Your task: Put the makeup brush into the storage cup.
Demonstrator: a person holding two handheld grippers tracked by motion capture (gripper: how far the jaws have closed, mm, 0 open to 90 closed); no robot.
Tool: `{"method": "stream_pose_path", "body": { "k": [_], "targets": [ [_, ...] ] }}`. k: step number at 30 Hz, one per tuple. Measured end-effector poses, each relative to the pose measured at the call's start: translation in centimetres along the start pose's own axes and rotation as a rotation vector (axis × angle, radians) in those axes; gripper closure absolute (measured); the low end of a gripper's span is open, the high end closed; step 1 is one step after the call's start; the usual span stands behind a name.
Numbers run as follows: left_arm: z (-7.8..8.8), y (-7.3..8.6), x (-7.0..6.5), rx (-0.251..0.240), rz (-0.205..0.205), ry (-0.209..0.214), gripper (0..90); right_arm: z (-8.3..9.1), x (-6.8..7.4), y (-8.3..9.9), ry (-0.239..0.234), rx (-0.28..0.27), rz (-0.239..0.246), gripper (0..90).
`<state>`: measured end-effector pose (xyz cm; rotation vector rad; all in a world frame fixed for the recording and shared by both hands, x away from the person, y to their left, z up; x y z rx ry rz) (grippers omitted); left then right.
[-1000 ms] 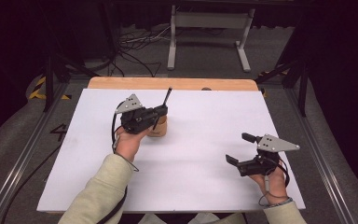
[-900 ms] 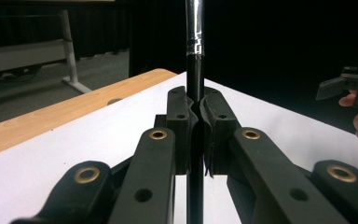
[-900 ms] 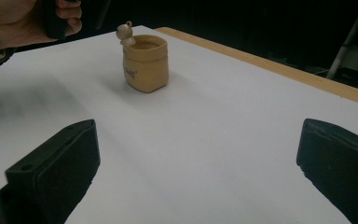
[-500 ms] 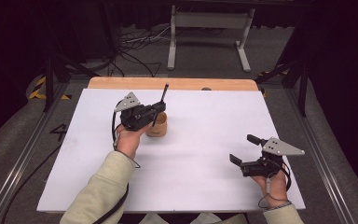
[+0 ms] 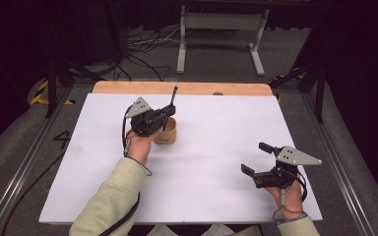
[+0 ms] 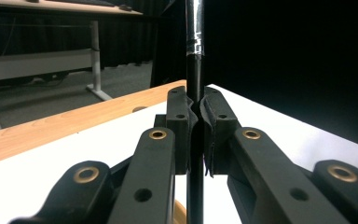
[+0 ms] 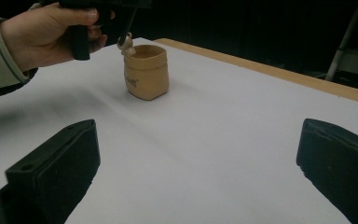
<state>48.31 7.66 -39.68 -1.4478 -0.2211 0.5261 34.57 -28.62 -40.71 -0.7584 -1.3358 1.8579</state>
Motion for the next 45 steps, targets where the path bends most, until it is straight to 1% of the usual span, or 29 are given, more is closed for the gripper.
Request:
{"method": "stream_pose_path", "body": {
  "k": [1, 2, 3, 4, 5, 8, 9, 10, 11, 12, 13, 14, 16, 17, 19, 20, 23, 27, 32, 35, 36, 37, 41, 43, 45],
  "targets": [
    [-0.2, 0.1, 0.0, 0.002, -0.011, -0.018, 82.9, 0.0, 0.0, 0.0, -0.003, 0.0, 0.0, 0.0],
    [-0.2, 0.2, 0.0, -0.005, -0.013, -0.029, 82.9, 0.0, 0.1, 0.0, -0.006, 0.0, 0.001, 0.0],
    [-0.2, 0.2, 0.0, -0.005, -0.013, -0.029, 83.0, 0.0, 0.1, 0.0, -0.006, 0.0, 0.001, 0.0],
    [-0.4, 0.3, -0.1, -0.006, -0.02, -0.045, 83.0, 0.0, 0.1, 0.1, -0.021, 0.003, -0.008, 0.0],
    [-0.6, 0.3, -0.1, -0.004, -0.017, -0.054, 83.0, -0.1, 0.1, 0.1, -0.025, 0.003, -0.01, 0.0],
    [-0.8, 0.3, 0.0, -0.005, -0.017, -0.073, 83.0, 0.0, 0.3, 0.0, -0.039, -0.002, -0.006, 0.0],
    [-0.8, 0.3, 0.0, -0.005, -0.017, -0.073, 83.0, 0.0, 0.4, 0.0, -0.039, -0.005, -0.005, 0.0],
    [-0.9, 0.4, 0.1, 0.003, -0.03, -0.081, 83.0, 0.0, 0.4, 0.0, -0.041, -0.004, -0.003, 0.0],
    [-1.0, 0.4, 0.1, 0.0, -0.042, -0.098, 83.0, 0.0, 0.4, -0.1, -0.044, -0.004, -0.004, 0.0],
    [-1.1, 0.4, 0.1, -0.004, -0.038, -0.103, 83.0, 0.0, 0.5, -0.1, -0.049, -0.004, -0.003, 0.0],
    [-1.2, 0.5, 0.1, -0.002, -0.052, -0.115, 83.0, 0.0, 0.5, -0.1, -0.051, -0.003, -0.002, 0.0],
    [-1.4, 0.5, 0.0, -0.008, -0.051, -0.133, 83.0, -0.1, 0.6, 0.0, -0.054, -0.002, -0.003, 0.0],
    [-1.6, 0.7, 0.1, -0.024, -0.029, -0.162, 82.9, -0.1, 0.6, 0.0, -0.063, 0.001, -0.004, 0.0],
    [-1.7, 0.7, 0.1, -0.024, -0.029, -0.174, 82.9, -0.2, 0.7, 0.0, -0.066, 0.002, -0.003, 0.0],
    [-1.8, 0.9, 0.1, -0.026, -0.032, -0.18, 82.9, -0.2, 0.7, 0.0, -0.069, 0.002, -0.003, 0.0],
    [-1.9, 1.0, 0.2, -0.027, -0.033, -0.194, 82.9, -0.1, 0.8, -0.1, -0.077, -0.003, -0.002, 0.0],
    [-2.1, 1.1, 0.1, -0.036, -0.023, -0.202, 82.9, -0.1, 0.8, -0.1, -0.08, -0.005, -0.001, 0.0],
    [-2.3, 1.2, 0.0, -0.029, -0.032, -0.204, 82.8, -0.2, 0.9, 0.0, -0.099, 0.007, -0.013, 0.0],
    [-2.3, 1.6, 0.0, -0.017, -0.04, -0.224, 82.8, -0.2, 1.1, -0.1, -0.106, 0.003, -0.003, 0.0],
    [-2.4, 1.8, -0.1, -0.012, -0.048, -0.228, 82.8, -0.3, 1.3, -0.2, -0.113, 0.004, 0.001, 0.0],
    [-2.4, 2.0, -0.2, -0.01, -0.041, -0.229, 82.8, -0.3, 1.3, -0.2, -0.115, 0.003, 0.0, 0.0],
    [-2.4, 2.1, -0.1, -0.019, -0.03, -0.228, 82.8, -0.3, 1.4, -0.2, -0.116, 0.003, 0.0, 0.0],
    [-2.5, 2.2, -0.3, -0.016, -0.027, -0.242, 82.7, -0.3, 1.5, -0.1, -0.126, 0.006, 0.005, 0.0],
    [-2.6, 2.2, -0.3, -0.016, -0.034, -0.244, 82.8, -0.4, 1.6, -0.1, -0.127, 0.007, 0.008, 0.0],
    [-2.7, 2.3, -0.4, -0.006, -0.045, -0.257, 82.8, -0.4, 1.6, -0.1, -0.13, 0.007, 0.01, 0.0]
  ]
}}
Point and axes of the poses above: each handheld gripper's, and its own axes: z roughly backward along the jaws, y roughly out of its underside, x roughly to its left, the point moved 3 cm from there along -z, roughly forward along the jaws, and after that the axes turned 11 degrees about y, right-handed, at the moved point
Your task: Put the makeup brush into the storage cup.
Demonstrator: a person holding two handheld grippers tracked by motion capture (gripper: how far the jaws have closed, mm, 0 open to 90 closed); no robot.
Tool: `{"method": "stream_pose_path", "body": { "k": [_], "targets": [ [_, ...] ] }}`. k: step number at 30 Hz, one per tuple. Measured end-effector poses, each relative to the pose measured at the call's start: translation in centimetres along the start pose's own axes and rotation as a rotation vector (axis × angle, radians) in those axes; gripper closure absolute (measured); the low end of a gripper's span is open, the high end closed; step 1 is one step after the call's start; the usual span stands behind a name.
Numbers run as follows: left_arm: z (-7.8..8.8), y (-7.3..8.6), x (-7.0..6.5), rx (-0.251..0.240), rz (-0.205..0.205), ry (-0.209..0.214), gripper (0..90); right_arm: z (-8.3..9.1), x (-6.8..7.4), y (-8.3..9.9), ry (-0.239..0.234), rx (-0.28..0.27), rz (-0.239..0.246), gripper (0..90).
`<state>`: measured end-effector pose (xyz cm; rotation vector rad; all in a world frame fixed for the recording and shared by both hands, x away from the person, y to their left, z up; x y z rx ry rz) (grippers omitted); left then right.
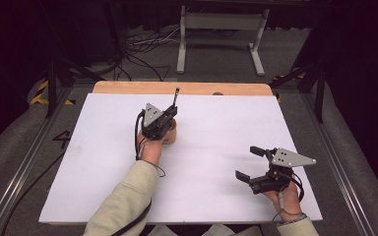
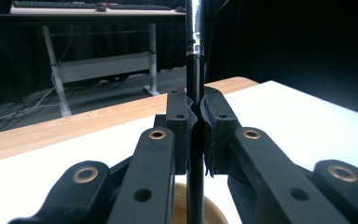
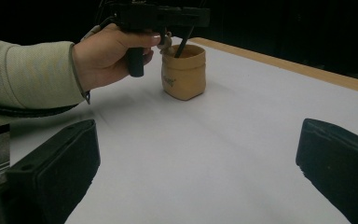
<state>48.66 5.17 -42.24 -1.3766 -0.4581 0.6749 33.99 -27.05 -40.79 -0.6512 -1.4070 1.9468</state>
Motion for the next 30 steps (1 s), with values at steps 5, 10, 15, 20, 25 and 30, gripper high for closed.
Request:
{"method": "stream_pose_path", "body": {
  "k": [5, 10, 15, 20, 25, 30],
  "targets": [
    [-0.1, 0.3, -0.3, 0.012, -0.016, -0.013, 82.8, 0.0, 0.1, -0.1, -0.004, -0.002, 0.001, 0.0],
    [-0.2, 0.3, -0.5, 0.029, -0.045, -0.036, 82.7, -0.1, 0.3, -0.1, -0.014, -0.002, 0.003, 0.0],
    [-0.3, 0.5, -0.8, 0.034, -0.056, -0.043, 82.7, -0.2, 0.4, -0.1, -0.023, -0.001, 0.009, 0.0],
    [-0.4, 0.8, -1.0, 0.046, -0.069, -0.037, 82.7, -0.3, 0.7, -0.2, -0.037, 0.002, 0.019, 0.0],
    [-0.5, 1.0, -1.2, 0.056, -0.068, -0.031, 82.6, -0.3, 0.8, -0.2, -0.048, -0.004, 0.016, 0.0],
    [-0.5, 1.0, -1.3, 0.046, -0.064, -0.019, 76.9, -0.3, 0.8, -0.3, -0.049, -0.006, 0.016, 0.0]
  ]
}}
Point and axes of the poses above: each handheld gripper's, and its own axes: z roughly backward along the jaws, y roughly out of its underside, x roughly to its left, the point moved 3 cm from there along -z, roughly forward along the jaws, and after that the axes turned 11 degrees about y, right-handed, at the moved point
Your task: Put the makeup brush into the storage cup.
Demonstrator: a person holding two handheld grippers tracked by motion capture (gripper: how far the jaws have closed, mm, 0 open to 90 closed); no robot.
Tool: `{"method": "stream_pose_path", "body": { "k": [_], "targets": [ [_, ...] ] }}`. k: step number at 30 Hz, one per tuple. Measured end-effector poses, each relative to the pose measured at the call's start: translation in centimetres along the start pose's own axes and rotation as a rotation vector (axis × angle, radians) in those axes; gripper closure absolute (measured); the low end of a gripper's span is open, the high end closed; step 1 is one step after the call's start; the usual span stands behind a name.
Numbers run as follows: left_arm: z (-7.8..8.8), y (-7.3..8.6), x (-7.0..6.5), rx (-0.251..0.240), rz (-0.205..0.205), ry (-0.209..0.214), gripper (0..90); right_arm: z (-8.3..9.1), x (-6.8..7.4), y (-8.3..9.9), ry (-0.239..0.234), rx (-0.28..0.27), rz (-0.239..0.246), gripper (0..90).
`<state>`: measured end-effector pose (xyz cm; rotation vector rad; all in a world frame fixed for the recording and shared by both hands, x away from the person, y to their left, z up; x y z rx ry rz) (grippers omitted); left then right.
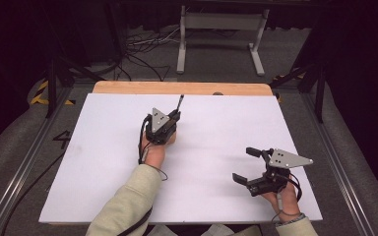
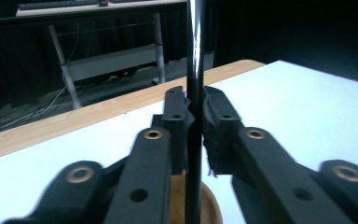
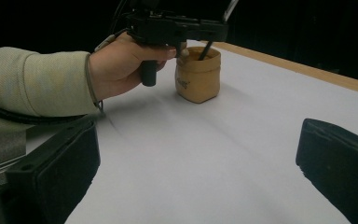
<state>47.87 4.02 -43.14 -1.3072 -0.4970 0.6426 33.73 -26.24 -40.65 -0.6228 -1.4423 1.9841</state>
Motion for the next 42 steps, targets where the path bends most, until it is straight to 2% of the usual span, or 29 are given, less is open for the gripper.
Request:
{"method": "stream_pose_path", "body": {
  "k": [3, 6, 8, 10, 15, 17, 18, 19, 21, 27, 28, 31, 38, 42],
  "targets": [
    [0.2, -0.2, -0.1, -0.013, -0.023, 0.013, 62.1, 0.0, 0.0, 0.0, 0.002, -0.007, 0.001, 0.0],
    [0.6, -0.6, 0.0, -0.032, -0.003, 0.054, 50.9, 0.1, -0.1, -0.1, 0.005, -0.007, 0.003, 0.0],
    [0.9, -0.7, 0.1, -0.039, 0.001, 0.063, 42.0, 0.1, -0.2, -0.2, 0.008, -0.012, 0.001, 0.0],
    [1.5, -1.2, 0.1, -0.056, 0.019, 0.104, 33.0, 0.1, -0.3, -0.3, 0.013, -0.014, 0.003, 0.0],
    [2.9, -2.0, -0.1, -0.075, 0.042, 0.154, 19.6, 0.0, -0.6, -0.6, 0.021, -0.019, 0.008, 0.0],
    [3.2, -2.1, 0.0, -0.075, 0.044, 0.162, 13.4, 0.0, -0.8, -0.7, 0.024, -0.021, 0.011, 0.0],
    [3.6, -2.2, 0.0, -0.067, 0.044, 0.174, 13.4, 0.0, -0.8, -0.7, 0.024, -0.021, 0.011, 0.0],
    [4.0, -2.3, 0.0, -0.054, 0.033, 0.177, 8.9, -0.1, -1.0, -0.9, 0.03, -0.028, 0.006, 0.0],
    [4.8, -2.5, 0.1, -0.045, 0.025, 0.19, 7.1, -0.2, -1.2, -1.0, 0.03, -0.031, 0.009, 0.0],
    [7.8, -2.4, 0.3, -0.028, 0.043, 0.238, 2.1, -0.5, -2.0, -1.2, 0.054, -0.046, 0.014, 0.0],
    [7.8, -2.4, 0.3, -0.028, 0.043, 0.238, 1.6, -0.5, -2.0, -1.2, 0.054, -0.046, 0.014, 0.0],
    [9.4, -2.3, 0.4, -0.028, 0.036, 0.245, 1.5, -0.5, -2.4, -1.2, 0.067, -0.047, 0.011, 0.0],
    [11.6, -2.0, 0.6, -0.027, 0.053, 0.281, 0.7, -0.3, -2.9, -0.8, 0.089, -0.054, 0.0, 0.0],
    [12.6, -1.5, 0.5, -0.015, 0.04, 0.311, 0.5, 0.1, -3.1, -0.5, 0.1, -0.056, -0.004, 0.0]
  ]
}}
Point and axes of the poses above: each handheld gripper's, and its own axes: z roughly backward along the jaws, y roughly out of its underside, x roughly to its left, the point moved 3 cm from there along -z, roughly forward along the jaws, and after that the axes turned 11 degrees about y, right-handed, at the moved point
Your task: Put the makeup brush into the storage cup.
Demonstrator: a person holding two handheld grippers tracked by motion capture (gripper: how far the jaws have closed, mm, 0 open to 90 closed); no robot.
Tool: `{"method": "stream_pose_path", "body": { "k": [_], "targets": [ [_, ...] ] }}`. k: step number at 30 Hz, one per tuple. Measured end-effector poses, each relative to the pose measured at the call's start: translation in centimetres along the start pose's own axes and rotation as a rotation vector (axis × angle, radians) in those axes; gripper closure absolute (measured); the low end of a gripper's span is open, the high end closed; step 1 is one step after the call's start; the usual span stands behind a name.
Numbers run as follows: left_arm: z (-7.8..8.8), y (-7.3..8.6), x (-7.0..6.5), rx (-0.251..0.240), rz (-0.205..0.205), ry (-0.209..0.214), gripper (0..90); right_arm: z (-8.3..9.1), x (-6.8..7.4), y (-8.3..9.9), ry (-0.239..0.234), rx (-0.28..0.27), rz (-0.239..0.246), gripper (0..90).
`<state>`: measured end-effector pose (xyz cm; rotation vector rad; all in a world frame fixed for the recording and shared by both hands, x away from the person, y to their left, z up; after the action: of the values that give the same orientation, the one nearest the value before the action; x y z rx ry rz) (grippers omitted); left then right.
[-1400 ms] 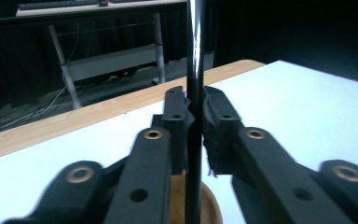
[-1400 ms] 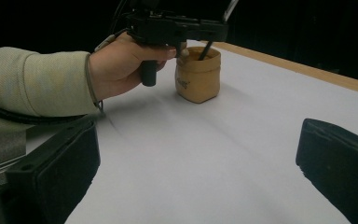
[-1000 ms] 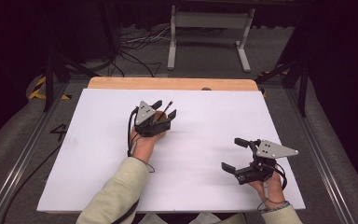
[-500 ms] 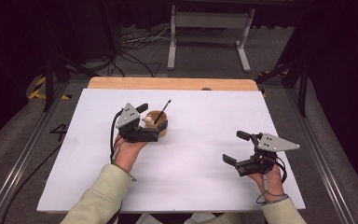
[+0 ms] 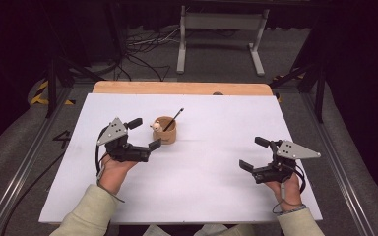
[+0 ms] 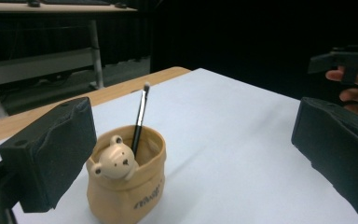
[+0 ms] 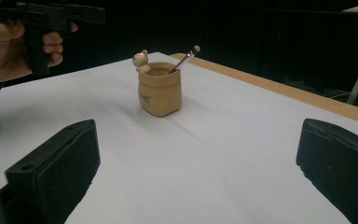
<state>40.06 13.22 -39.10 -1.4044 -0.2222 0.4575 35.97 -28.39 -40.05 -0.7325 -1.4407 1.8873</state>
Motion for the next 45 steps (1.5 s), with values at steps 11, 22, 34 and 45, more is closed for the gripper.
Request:
{"method": "stream_pose_path", "body": {
  "k": [11, 22, 34, 45],
  "targets": [
    [2.8, 1.4, -0.4, 0.012, 0.0, 0.023, 0.3, 0.6, -0.5, 0.8, 0.011, -0.019, -0.005, 0.0],
    [5.1, 3.5, -0.2, 0.002, 0.032, 0.014, 0.4, 1.0, -0.9, 2.0, 0.024, -0.031, -0.009, 0.0],
    [6.4, 6.2, 0.3, 0.011, 0.07, 0.02, 0.4, 1.5, -1.1, 3.4, 0.034, -0.042, 0.004, 0.0],
    [7.2, 7.8, 0.3, 0.038, 0.026, 0.011, 0.4, 1.4, -1.5, 4.8, 0.05, -0.023, -0.013, 0.0]
  ]
}}
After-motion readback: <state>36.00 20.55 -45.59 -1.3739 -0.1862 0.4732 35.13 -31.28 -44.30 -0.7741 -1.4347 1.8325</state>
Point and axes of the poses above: each handheld gripper's, and its own axes: z roughly backward along the jaws, y roughly out of its underside, x roughly to its left, the point moved 3 cm from there along -z, roughly forward along the jaws, and after that the axes turned 11 degrees about y, right-handed, at the moved point
